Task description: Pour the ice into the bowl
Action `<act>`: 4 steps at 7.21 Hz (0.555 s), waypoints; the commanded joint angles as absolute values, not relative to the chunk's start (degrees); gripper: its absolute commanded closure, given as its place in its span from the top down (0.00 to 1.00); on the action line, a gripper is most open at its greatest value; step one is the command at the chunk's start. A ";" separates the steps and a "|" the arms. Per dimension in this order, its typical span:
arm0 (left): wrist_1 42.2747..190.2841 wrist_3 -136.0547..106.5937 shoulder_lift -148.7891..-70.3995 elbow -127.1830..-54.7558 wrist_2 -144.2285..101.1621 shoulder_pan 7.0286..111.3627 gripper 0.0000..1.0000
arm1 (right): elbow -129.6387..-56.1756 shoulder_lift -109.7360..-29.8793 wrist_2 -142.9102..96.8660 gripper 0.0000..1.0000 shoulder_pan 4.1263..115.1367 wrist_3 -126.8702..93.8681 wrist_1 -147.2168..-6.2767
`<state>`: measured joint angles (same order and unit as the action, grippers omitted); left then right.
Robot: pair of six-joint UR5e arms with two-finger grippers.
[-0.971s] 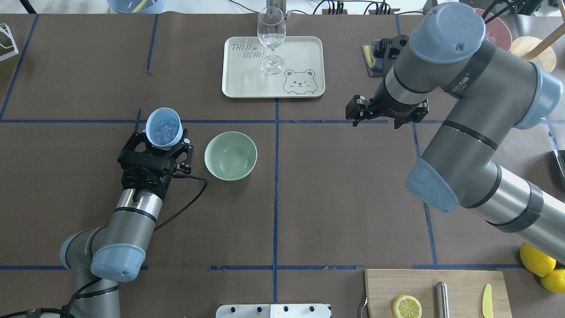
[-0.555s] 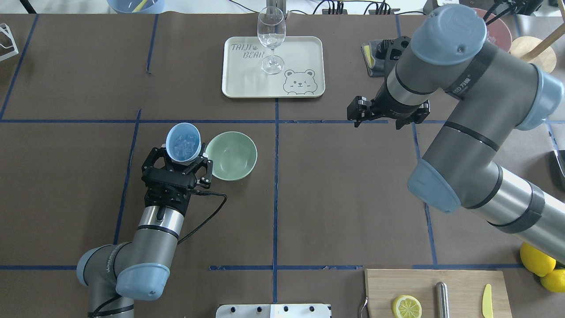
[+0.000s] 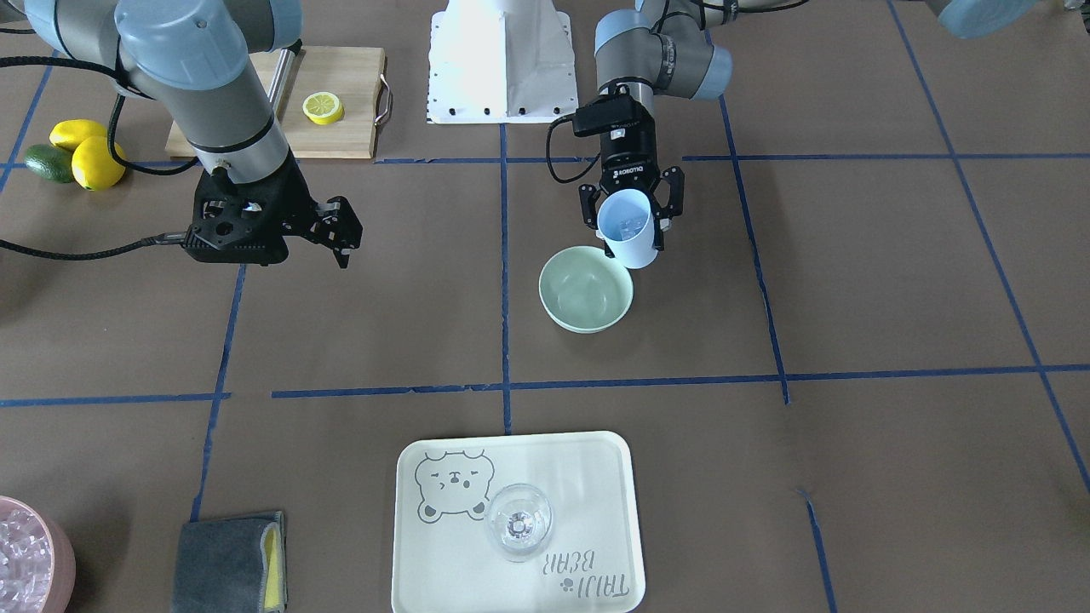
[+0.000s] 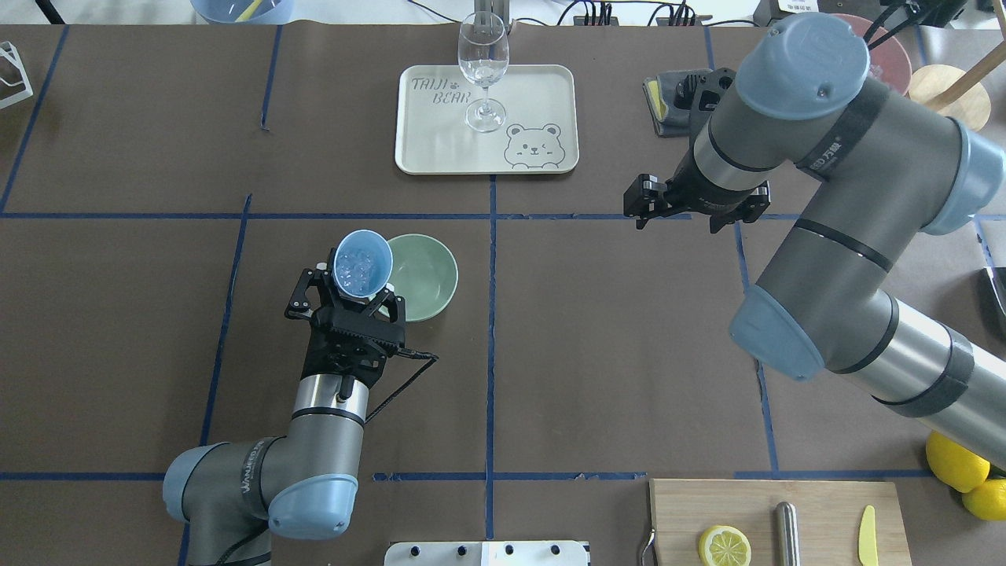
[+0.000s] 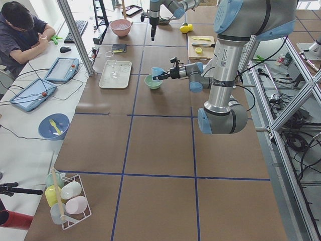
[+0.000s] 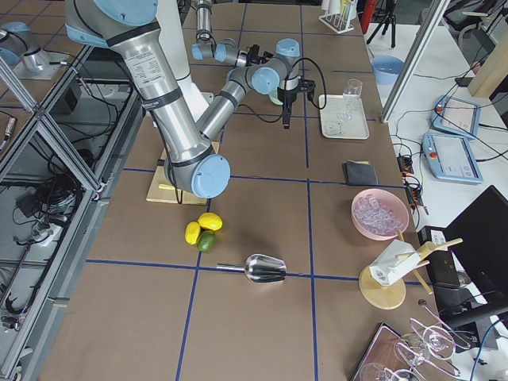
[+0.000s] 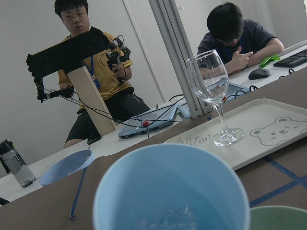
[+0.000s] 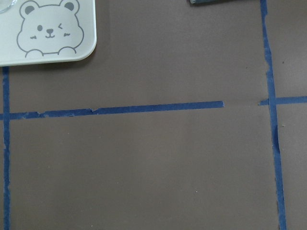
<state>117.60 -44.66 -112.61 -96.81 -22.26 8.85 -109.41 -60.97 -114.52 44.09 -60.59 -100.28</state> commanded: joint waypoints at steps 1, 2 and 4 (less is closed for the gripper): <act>111.54 -40.02 -113.73 -97.03 -22.24 9.75 0.00 | -109.34 -61.08 -114.52 1.00 44.12 -60.56 -100.28; 111.27 -35.81 -113.64 -96.94 -22.24 10.36 0.00 | -109.34 -61.08 -114.52 1.00 44.12 -60.56 -100.28; 111.27 -28.69 -113.99 -97.03 -22.24 11.51 0.00 | -109.25 -61.52 -114.52 1.00 44.12 -60.38 -100.28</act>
